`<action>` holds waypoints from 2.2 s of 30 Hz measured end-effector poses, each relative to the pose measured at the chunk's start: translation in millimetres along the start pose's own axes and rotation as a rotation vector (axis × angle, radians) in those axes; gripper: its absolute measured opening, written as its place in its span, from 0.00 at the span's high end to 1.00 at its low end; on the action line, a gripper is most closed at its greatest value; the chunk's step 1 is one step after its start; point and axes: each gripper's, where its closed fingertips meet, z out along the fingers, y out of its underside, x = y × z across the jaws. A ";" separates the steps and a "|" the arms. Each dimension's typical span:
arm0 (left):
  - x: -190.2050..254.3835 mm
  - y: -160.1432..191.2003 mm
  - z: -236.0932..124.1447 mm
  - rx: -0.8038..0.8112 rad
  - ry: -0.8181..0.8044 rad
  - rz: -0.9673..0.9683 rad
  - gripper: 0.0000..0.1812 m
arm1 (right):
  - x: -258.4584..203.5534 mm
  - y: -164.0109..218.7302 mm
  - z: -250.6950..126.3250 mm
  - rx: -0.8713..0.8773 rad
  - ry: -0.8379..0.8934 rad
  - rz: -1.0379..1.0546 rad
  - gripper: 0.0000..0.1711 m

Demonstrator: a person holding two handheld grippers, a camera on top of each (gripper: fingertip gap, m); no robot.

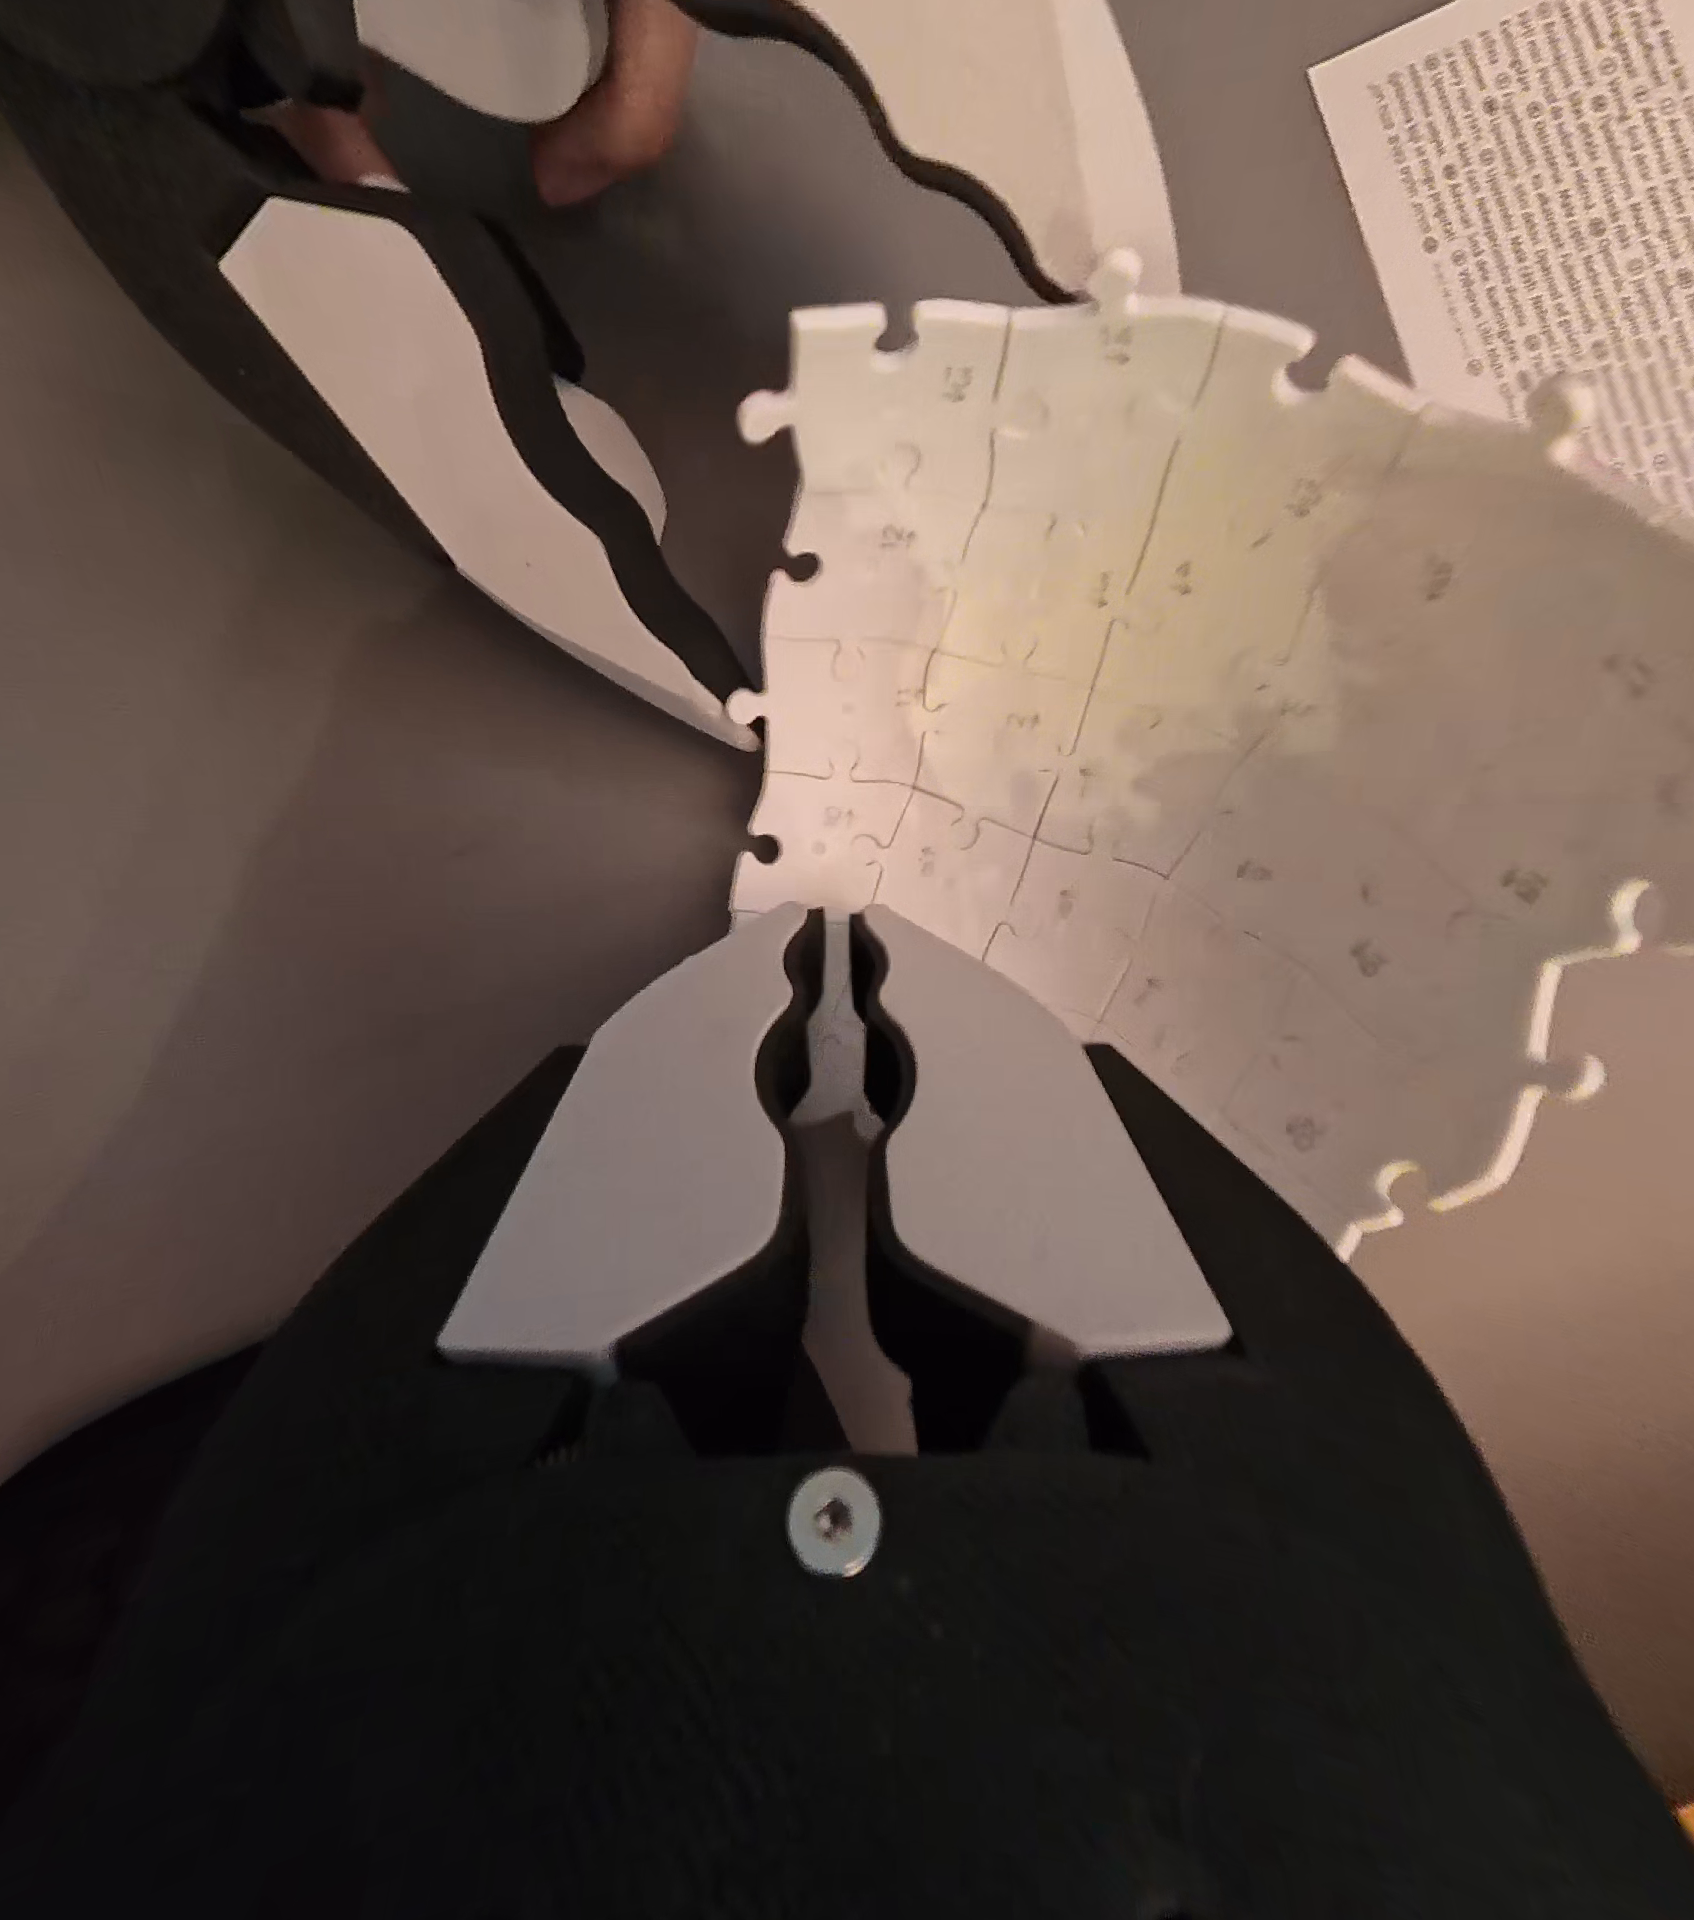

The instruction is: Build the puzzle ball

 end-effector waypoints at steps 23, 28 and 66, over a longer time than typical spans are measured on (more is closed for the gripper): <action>8.7 -0.8 -5.5 0.003 0.021 -0.012 0.58 | 32.0 -18.1 -83.4 0.299 0.182 0.197 0.93; 20.0 -1.0 -13.8 -0.006 0.028 0.005 0.57 | 44.8 -5.4 -82.9 0.252 0.258 0.345 0.90; -41.1 -3.6 13.0 0.059 0.520 -1.004 0.65 | 36.4 27.1 -31.4 -0.011 0.312 0.190 0.77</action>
